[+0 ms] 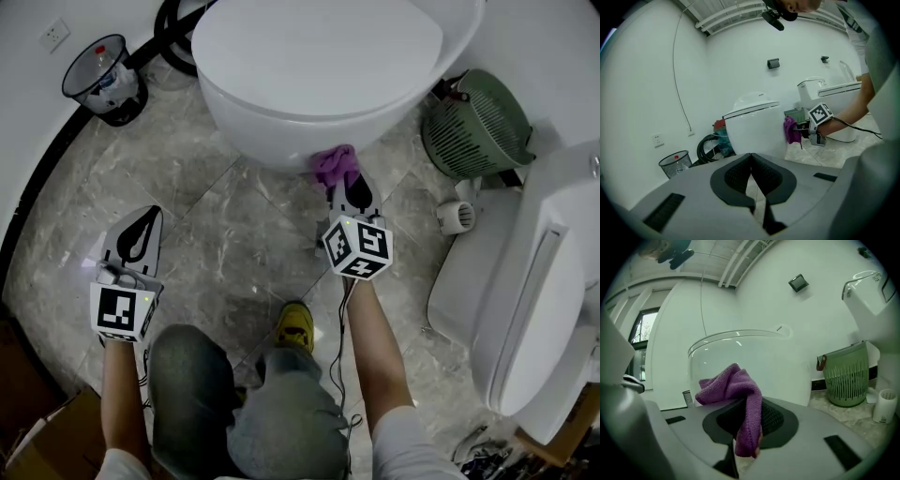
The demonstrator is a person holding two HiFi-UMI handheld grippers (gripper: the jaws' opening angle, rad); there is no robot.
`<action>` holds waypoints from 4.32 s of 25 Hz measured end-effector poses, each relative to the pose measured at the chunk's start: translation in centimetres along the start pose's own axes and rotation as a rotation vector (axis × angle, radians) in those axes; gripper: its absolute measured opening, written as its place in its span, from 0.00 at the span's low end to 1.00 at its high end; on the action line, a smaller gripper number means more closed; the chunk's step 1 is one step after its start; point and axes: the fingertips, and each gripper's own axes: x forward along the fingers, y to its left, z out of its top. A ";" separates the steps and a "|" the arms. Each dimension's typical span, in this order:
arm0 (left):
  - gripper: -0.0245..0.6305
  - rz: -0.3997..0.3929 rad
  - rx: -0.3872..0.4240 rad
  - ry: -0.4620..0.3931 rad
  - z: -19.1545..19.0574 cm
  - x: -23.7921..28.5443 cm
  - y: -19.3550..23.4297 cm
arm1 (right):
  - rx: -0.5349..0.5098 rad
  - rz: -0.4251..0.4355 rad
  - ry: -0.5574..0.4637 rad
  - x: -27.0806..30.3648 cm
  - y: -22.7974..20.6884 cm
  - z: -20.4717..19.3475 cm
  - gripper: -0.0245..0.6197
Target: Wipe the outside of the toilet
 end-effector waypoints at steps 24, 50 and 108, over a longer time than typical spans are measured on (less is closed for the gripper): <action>0.06 0.014 -0.001 -0.031 -0.2 0.0 0.1 | -0.105 -0.039 0.050 -4.8 0.3 -5.9 0.15; 0.06 0.038 -0.035 0.035 -4.0 -0.2 1.8 | 0.032 0.076 0.194 3.5 8.6 -12.2 0.16; 0.06 0.001 -0.091 -0.071 3.6 1.1 -0.1 | 0.139 -0.066 0.118 -7.5 -3.0 2.2 0.13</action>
